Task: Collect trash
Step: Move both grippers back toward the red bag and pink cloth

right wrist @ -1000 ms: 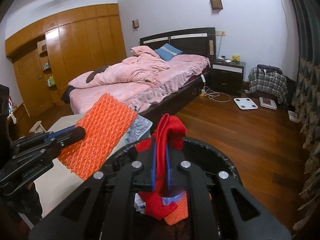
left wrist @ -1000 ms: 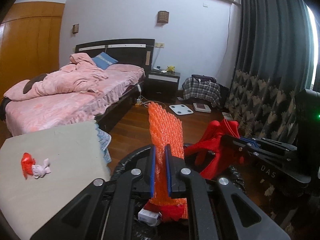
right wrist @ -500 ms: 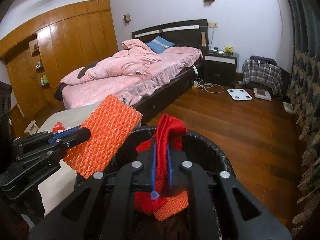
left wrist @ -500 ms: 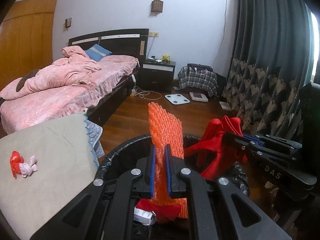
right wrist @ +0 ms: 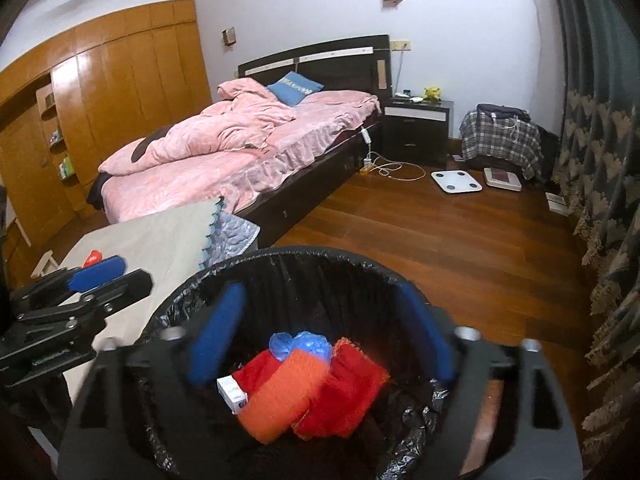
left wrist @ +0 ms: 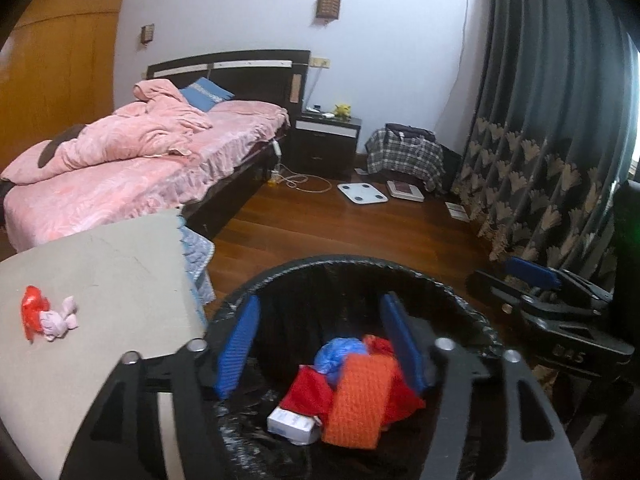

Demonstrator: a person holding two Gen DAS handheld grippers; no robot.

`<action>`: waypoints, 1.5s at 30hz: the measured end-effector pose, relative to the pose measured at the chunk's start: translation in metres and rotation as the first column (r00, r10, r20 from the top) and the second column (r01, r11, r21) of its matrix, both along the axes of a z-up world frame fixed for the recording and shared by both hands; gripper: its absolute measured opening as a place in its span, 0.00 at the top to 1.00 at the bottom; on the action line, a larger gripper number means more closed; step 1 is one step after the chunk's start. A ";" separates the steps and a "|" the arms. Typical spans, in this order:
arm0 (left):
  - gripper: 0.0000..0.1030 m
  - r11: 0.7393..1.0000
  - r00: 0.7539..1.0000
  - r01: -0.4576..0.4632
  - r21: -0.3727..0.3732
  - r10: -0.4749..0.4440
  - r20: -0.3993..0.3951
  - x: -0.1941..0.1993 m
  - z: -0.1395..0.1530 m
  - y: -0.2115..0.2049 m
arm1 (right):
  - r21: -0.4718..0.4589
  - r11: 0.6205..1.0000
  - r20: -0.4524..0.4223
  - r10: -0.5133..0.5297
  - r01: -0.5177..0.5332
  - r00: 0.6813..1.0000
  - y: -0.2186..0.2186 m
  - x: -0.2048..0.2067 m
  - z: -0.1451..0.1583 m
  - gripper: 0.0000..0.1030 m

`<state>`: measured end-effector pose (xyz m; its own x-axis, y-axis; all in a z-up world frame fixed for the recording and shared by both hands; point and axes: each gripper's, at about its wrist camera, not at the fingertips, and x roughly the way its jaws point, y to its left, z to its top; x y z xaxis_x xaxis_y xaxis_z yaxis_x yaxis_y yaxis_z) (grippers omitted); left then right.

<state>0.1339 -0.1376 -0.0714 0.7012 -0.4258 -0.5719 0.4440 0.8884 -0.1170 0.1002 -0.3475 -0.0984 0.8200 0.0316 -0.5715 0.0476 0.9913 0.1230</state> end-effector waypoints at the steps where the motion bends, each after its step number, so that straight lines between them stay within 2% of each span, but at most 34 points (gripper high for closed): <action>1: 0.27 1.000 1.000 -0.011 0.001 0.011 0.006 -0.001 0.002 0.003 | -0.003 1.000 0.006 -0.004 0.004 1.000 0.001 -0.001 0.001 0.10; 2: 0.22 1.000 0.999 -0.029 0.002 0.029 0.013 -0.002 0.004 0.009 | -0.006 1.000 0.011 -0.004 0.004 1.000 0.001 -0.001 0.002 0.09; 7: 0.11 0.992 0.991 -0.125 -0.001 0.125 0.043 -0.007 0.017 0.047 | 0.004 1.000 0.040 0.005 -0.005 0.999 0.008 -0.004 0.011 0.06; 11: 0.07 0.981 0.979 -0.196 0.008 0.195 0.055 -0.011 0.025 0.078 | 0.007 0.999 0.062 0.035 -0.036 0.997 0.023 -0.003 0.021 0.05; 17: 0.06 0.955 0.952 -0.298 0.007 0.297 0.072 -0.018 0.036 0.127 | -0.010 0.995 0.086 0.103 -0.102 0.991 0.063 0.009 0.033 0.05; 28: 0.06 0.896 0.892 -0.444 0.011 0.441 0.099 -0.020 0.043 0.209 | 0.001 0.968 0.084 0.252 -0.253 0.964 0.157 0.050 0.035 0.05; 36: 0.06 0.847 0.844 -0.531 0.008 0.528 0.096 -0.006 0.023 0.271 | -0.005 0.942 0.046 0.334 -0.334 0.941 0.228 0.090 0.022 0.05; 40: 0.06 0.817 0.816 -0.576 0.029 0.573 0.078 0.012 -0.001 0.303 | -0.042 0.924 0.004 0.381 -0.381 0.924 0.268 0.116 0.002 0.05; 45: 0.06 0.791 0.791 -0.611 0.041 0.608 0.061 0.029 -0.026 0.337 | -0.056 0.898 -0.054 0.434 -0.437 0.899 0.315 0.149 -0.031 0.05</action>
<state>0.1633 0.1991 -0.0971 0.8284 0.1293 -0.5450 -0.1884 0.9806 -0.0537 0.2494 -0.0328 -0.1290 0.7096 0.3421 -0.6160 -0.3874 0.9197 0.0646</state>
